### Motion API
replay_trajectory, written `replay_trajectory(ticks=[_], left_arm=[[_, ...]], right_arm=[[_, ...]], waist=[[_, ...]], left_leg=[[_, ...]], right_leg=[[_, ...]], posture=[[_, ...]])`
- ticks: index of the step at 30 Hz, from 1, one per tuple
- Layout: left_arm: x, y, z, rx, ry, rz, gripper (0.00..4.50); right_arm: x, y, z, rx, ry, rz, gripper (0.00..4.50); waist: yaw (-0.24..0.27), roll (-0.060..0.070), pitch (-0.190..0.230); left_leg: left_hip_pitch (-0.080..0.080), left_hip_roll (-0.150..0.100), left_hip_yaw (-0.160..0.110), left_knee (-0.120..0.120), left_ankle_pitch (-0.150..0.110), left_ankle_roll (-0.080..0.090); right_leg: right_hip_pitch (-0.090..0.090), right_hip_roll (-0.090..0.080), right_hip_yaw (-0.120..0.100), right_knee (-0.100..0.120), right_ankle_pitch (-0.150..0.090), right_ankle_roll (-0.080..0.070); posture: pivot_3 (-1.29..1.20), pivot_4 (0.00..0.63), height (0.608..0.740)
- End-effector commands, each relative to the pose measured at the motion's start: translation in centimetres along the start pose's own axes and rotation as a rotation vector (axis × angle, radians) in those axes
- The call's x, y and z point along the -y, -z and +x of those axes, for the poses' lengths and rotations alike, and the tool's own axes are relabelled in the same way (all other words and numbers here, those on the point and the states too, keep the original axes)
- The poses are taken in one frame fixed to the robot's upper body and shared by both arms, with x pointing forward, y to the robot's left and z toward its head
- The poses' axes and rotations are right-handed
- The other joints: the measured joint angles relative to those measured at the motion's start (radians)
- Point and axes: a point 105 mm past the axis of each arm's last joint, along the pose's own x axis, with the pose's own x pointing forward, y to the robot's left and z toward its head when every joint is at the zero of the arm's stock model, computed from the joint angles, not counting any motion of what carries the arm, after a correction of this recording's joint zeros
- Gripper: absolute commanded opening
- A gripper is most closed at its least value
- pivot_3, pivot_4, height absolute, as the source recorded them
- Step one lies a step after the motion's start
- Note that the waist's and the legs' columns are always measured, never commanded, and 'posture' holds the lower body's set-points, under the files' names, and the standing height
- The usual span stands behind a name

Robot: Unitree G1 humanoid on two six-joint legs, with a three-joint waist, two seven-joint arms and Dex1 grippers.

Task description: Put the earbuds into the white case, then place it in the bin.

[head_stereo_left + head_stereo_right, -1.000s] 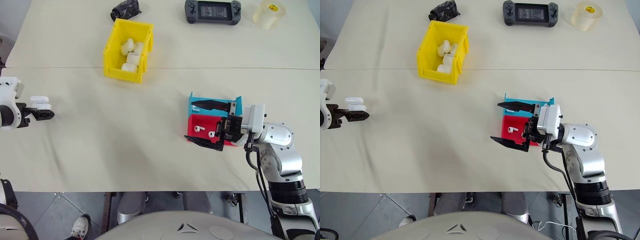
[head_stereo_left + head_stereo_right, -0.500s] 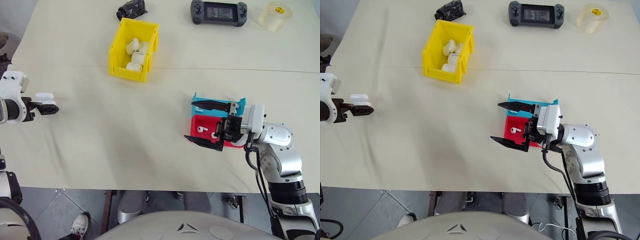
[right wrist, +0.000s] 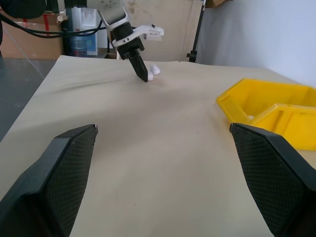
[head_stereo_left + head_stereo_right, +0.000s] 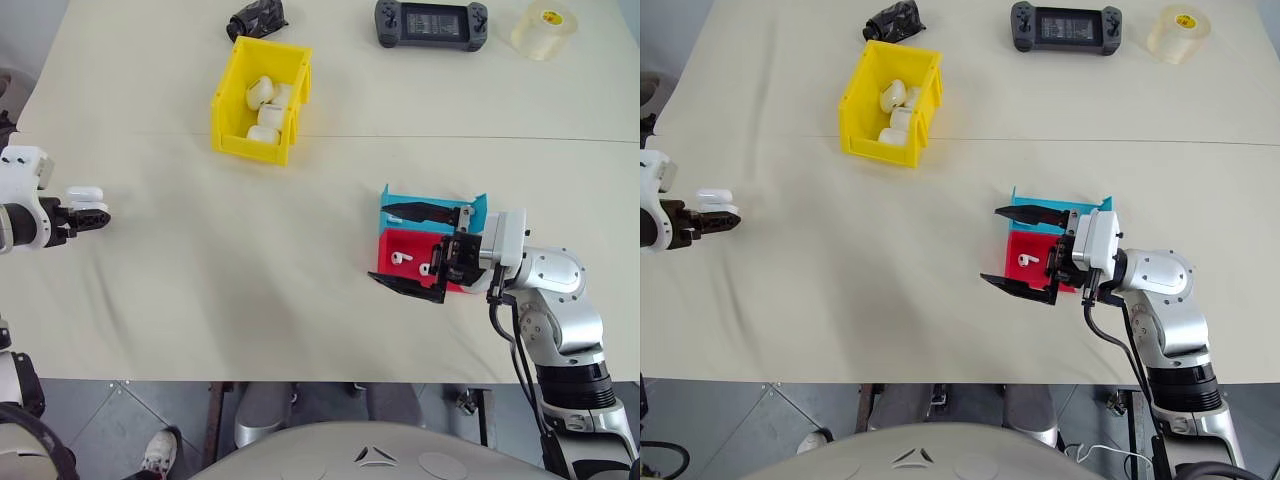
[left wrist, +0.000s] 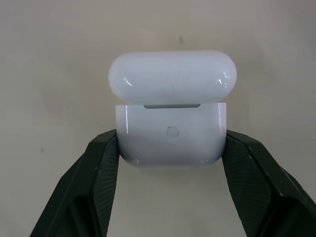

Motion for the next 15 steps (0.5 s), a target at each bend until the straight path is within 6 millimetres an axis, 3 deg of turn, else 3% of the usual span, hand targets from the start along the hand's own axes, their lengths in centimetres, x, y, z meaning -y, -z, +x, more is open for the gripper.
replay_trajectory(ticks=[1,8,15], left_arm=[[2.8,-2.4,-1.4,0.252,0.186,0.132,2.76],[9.4,-2.1,-5.8,0.777,0.524,0.334,2.76],[15.6,0.1,-5.6,0.891,0.707,0.426,2.76]], right_arm=[[-0.1,-0.5,-0.2,0.002,-0.007,-0.028,4.5],[0.2,-0.2,-1.6,-0.046,0.014,-0.025,4.5],[0.5,-0.2,-3.7,-0.113,0.068,-0.028,4.5]], waist=[[-0.002,0.0,0.0],[-0.005,-0.001,0.0],[0.002,-0.001,0.0]], left_leg=[[0.0,0.0,0.0,0.0,0.0,0.0],[-0.001,-0.001,-0.002,0.0,-0.001,0.001],[0.001,-0.001,-0.001,0.0,0.0,0.0]], right_leg=[[0.0,-0.001,0.0,0.0,0.0,0.0],[0.001,-0.002,-0.002,-0.003,0.0,0.0],[0.004,-0.002,-0.003,-0.006,0.0,0.0]], posture=[[0.0,0.15,0.74],[0.0,0.15,0.74],[0.0,0.15,0.74]])
